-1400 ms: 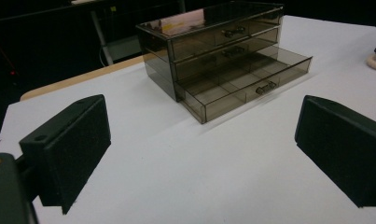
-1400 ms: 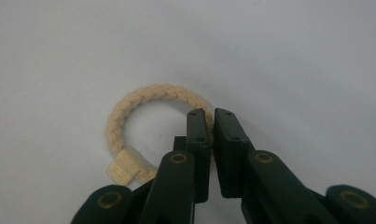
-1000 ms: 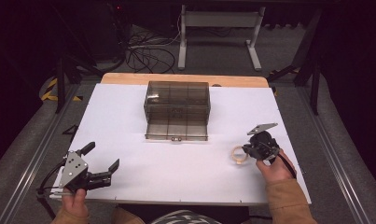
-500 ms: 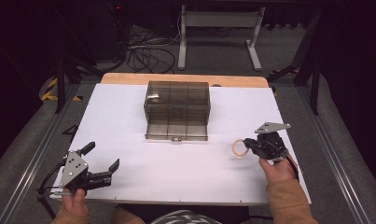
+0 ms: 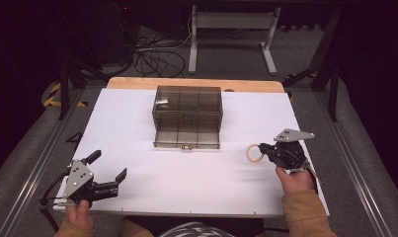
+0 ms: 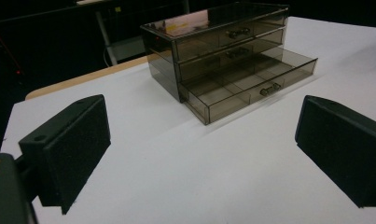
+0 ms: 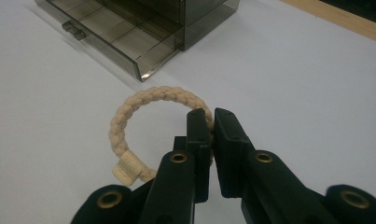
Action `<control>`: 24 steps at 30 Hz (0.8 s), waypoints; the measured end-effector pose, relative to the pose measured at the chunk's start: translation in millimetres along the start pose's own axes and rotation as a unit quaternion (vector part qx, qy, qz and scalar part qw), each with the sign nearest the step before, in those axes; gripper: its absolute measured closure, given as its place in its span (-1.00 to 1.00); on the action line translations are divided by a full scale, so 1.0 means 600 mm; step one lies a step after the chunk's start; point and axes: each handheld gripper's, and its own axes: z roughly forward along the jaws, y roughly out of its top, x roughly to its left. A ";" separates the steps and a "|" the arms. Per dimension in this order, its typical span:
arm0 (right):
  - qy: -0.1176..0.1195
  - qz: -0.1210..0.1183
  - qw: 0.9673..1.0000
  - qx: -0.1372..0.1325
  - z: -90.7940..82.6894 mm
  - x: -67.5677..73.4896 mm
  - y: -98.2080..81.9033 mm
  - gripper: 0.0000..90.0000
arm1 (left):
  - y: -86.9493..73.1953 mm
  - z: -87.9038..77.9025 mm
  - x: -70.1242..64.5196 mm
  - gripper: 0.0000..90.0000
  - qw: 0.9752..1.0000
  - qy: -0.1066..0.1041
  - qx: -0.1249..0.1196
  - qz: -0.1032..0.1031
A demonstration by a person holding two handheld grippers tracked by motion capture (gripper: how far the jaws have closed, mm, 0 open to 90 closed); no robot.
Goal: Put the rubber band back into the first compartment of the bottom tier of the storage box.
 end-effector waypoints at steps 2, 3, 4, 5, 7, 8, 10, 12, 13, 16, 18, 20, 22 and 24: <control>-0.002 -0.004 1.000 -0.005 -0.002 0.001 0.000 0.90 | 0.000 0.000 0.000 -0.91 1.000 0.001 0.001 0.001; -0.003 -0.005 1.000 -0.008 -0.003 0.002 0.000 0.90 | 0.000 0.000 0.000 -0.91 1.000 0.002 0.001 0.000; -0.004 -0.004 1.000 -0.012 -0.004 0.002 0.001 0.90 | 0.000 0.000 0.000 -0.91 1.000 0.002 0.001 0.001; -0.006 -0.005 1.000 -0.014 -0.005 0.002 0.001 0.90 | 0.000 0.000 0.000 -0.91 1.000 0.002 0.002 0.002; -0.009 -0.006 1.000 -0.019 -0.007 0.002 0.000 0.90 | 0.000 0.000 0.000 -0.91 1.000 0.002 0.001 0.001; -0.011 -0.004 1.000 -0.022 -0.007 0.002 0.000 0.90 | 0.000 0.000 0.000 -0.91 1.000 0.003 0.001 0.002; -0.010 -0.003 1.000 -0.026 -0.009 0.000 0.000 0.90 | 0.000 0.000 0.000 -0.91 1.000 0.003 0.001 0.002; -0.009 -0.002 1.000 -0.030 -0.010 0.000 0.000 0.90 | 0.000 0.000 0.000 -0.91 1.000 0.004 0.001 0.002; -0.010 -0.002 0.999 -0.032 -0.010 0.000 0.000 0.90 | 0.000 0.000 0.000 -0.91 1.000 0.004 0.001 0.002; -0.010 -0.003 0.999 -0.033 -0.010 0.000 0.000 0.90 | 0.000 0.000 0.000 -0.91 1.000 0.004 0.002 0.002; -0.009 -0.003 0.999 -0.035 -0.011 0.001 0.000 0.90 | 0.000 0.000 0.000 -0.91 1.000 0.004 0.002 0.002; -0.008 -0.005 0.999 -0.038 -0.012 0.000 0.000 0.90 | 0.000 0.000 0.000 -0.91 1.000 0.005 0.002 0.002; -0.006 -0.003 0.999 -0.044 -0.013 0.001 0.001 0.90 | 0.000 0.000 0.000 -0.91 1.000 0.007 0.000 0.001; -0.001 -0.008 0.999 -0.050 -0.016 0.000 0.002 0.90 | 0.000 -0.001 0.000 -0.92 1.000 0.006 0.000 0.000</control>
